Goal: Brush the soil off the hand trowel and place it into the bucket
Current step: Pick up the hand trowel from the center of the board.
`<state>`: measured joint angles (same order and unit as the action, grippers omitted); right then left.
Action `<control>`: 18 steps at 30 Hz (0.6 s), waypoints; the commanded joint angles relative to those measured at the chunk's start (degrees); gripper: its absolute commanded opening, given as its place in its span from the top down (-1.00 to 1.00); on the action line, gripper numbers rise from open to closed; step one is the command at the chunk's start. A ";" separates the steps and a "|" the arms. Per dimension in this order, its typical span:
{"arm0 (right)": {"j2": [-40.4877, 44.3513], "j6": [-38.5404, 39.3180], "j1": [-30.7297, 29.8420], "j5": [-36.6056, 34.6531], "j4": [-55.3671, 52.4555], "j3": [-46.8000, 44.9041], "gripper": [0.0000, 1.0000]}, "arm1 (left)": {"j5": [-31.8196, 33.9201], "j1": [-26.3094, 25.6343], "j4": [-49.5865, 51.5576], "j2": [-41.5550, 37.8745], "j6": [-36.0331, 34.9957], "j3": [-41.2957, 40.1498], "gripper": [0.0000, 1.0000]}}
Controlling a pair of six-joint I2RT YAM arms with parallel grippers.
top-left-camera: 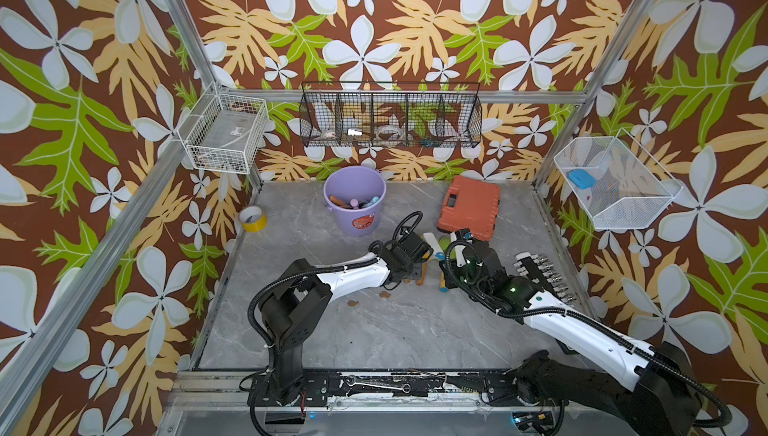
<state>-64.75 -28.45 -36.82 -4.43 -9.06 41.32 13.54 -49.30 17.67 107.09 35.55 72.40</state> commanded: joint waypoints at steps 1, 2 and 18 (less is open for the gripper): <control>-0.18 0.23 0.07 -0.28 2.21 -0.14 1.00 | 1.94 -0.18 2.57 2.30 -1.12 1.54 0.16; -0.12 0.28 0.01 -0.15 2.29 -0.32 1.00 | 2.11 -0.18 2.74 2.95 -1.44 1.84 0.16; 0.66 0.29 0.08 -0.33 2.55 -1.23 1.00 | 3.23 -0.18 2.53 8.95 -2.50 3.89 0.25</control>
<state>-64.47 -28.25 -36.75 -4.45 -8.12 40.14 16.40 -49.34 20.69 115.59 33.80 76.14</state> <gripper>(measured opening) 0.201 0.379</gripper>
